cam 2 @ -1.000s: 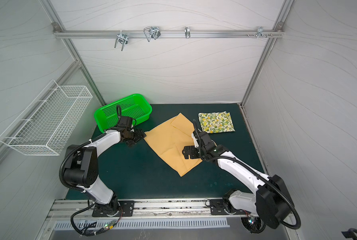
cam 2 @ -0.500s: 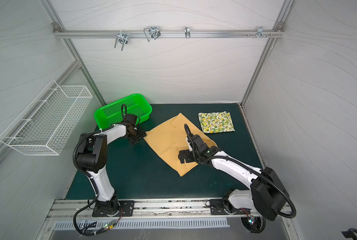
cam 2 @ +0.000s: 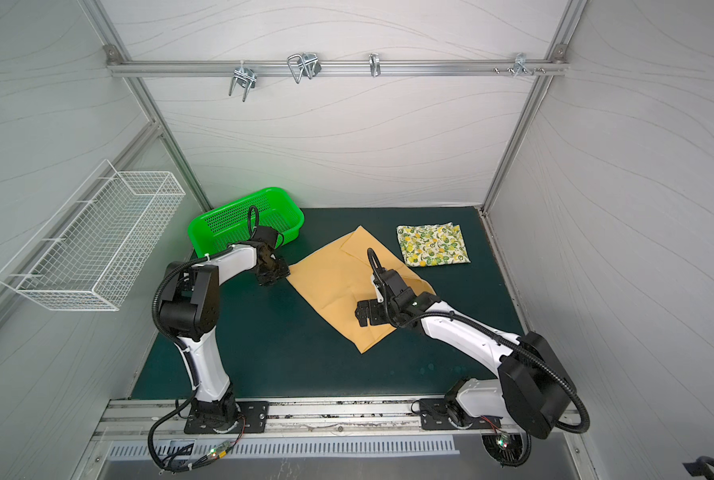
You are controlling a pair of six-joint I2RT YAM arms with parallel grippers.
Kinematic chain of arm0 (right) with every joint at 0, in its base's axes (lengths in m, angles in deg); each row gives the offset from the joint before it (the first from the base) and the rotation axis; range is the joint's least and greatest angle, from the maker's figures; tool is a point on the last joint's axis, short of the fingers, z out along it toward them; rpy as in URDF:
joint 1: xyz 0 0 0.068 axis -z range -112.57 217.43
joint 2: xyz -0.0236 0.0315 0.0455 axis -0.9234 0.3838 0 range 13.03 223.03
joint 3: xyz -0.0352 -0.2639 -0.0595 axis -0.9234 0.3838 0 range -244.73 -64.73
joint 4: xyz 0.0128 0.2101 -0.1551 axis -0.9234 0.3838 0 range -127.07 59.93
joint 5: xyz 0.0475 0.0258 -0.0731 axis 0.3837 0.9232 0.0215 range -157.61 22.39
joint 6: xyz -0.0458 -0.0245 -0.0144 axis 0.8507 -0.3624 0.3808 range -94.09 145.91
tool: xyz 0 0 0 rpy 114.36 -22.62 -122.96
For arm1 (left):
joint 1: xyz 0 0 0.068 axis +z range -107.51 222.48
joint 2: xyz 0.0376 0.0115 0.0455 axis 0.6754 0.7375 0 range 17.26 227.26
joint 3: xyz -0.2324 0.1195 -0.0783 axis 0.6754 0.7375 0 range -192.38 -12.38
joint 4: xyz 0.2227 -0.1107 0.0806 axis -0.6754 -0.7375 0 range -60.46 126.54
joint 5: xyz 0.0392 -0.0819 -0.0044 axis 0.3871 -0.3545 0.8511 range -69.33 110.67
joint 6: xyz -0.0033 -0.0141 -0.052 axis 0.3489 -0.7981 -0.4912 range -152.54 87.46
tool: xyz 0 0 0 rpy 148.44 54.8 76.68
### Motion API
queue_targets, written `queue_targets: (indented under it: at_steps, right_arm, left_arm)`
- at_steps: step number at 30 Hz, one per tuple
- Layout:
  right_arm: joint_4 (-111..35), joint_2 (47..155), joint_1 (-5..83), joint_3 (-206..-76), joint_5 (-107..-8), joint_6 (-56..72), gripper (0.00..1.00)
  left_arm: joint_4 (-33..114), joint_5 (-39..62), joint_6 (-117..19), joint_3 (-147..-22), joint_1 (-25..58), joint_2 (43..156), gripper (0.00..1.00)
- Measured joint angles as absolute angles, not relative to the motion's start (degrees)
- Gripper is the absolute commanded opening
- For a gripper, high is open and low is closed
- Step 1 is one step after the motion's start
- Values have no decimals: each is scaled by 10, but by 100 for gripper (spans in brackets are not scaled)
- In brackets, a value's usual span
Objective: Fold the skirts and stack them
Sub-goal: 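Grasp the flattened tan skirt's near edges with both grippers, then lift the tan skirt with both grippers, raising it toward the far side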
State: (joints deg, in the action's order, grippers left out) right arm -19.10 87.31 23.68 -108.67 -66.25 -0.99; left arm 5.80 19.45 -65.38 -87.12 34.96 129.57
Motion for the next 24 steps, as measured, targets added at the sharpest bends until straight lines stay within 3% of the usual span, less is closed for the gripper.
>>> queue_targets:
  at_steps: [8, 9, 13, 14, 24]
  right_arm:
    - [-196, 873, 223, -1085, -664, -13, 99]
    - [-196, 872, 222, -1085, -664, -13, 99]
    - [-196, 871, 212, -1082, -668, -12, 99]
    - [-196, 871, 209, -1081, -668, -12, 99]
    - [-213, 887, 125, -1078, -693, -4, 99]
  left_arm:
    - [45, 208, -651, -903, 337, 1319, 27]
    - [45, 208, -653, -903, 337, 1319, 13]
    - [46, 210, -649, -903, 337, 1321, 7]
    - [45, 210, -648, -904, 337, 1321, 1]
    - [43, 206, -643, -905, 337, 1319, 0]
